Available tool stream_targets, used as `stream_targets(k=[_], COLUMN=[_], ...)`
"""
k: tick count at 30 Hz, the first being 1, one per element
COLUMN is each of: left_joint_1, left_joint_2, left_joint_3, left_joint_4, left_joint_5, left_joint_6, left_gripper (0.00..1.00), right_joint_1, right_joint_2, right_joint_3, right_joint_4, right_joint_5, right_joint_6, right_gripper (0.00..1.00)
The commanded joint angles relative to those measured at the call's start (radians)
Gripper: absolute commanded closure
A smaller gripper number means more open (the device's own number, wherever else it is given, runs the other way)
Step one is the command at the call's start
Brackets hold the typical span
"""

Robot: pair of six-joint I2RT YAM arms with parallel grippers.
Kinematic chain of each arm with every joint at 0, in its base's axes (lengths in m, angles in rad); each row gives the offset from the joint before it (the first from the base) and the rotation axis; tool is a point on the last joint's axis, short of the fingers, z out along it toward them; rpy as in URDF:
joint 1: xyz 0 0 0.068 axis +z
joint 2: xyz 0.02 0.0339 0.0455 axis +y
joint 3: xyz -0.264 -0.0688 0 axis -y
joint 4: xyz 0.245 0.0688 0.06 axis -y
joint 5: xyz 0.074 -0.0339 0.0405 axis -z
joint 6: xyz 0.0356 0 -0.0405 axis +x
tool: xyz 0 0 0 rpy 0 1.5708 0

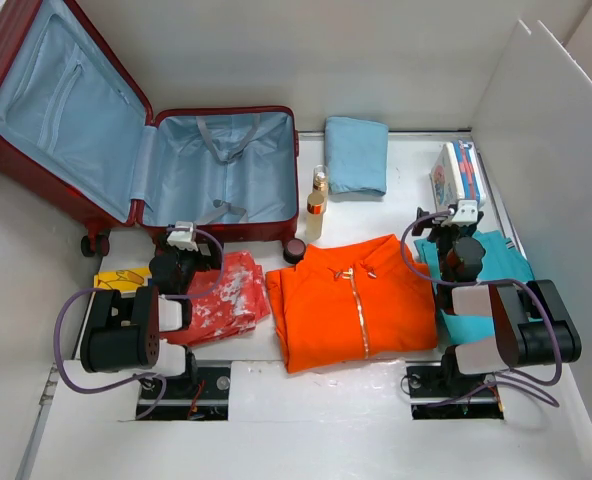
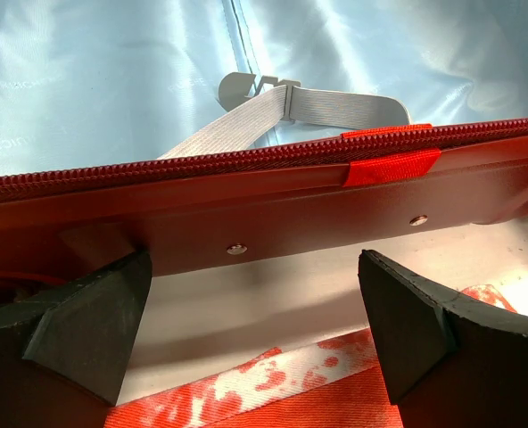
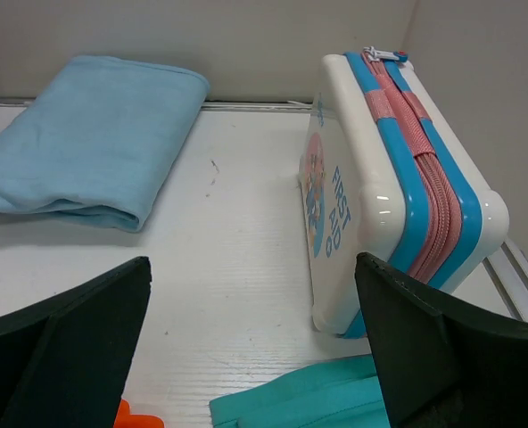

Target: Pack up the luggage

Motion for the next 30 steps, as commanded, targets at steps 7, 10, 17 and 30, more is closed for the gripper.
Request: stream_targets(k=[7,10,17,30], left_joint_1=[0.016,0.025,0.016,0.016], left_joint_2=[-0.097,-0.373,-0.657,-0.282], left_joint_3=[-0.027,0.001,0.336,1.033], left_joint_4=[0.355,0.069,-0.597,-1.369], left_joint_5=[0.003,-0.009,0.058,0.299], left_joint_6=[-0.031,-0.001,0.329,0.406], left_gripper=[0.0,0.0,0.0,0.0], right_joint_1=[-0.007,0.002,0.067,0.067], right_joint_2=[-0.117,-0.179,-0.217,0.169], right_joint_3=[0.141,0.3,0.726,1.568], right_joint_4=[-0.236,-0.523,-0.92,-1.709], right_joint_5=[-0.036,-0.016,0.2,-0.246], right_joint_6=[-0.005,-0.018,-0.24,-0.103], right_gripper=[0.0,0.0,0.0,0.0])
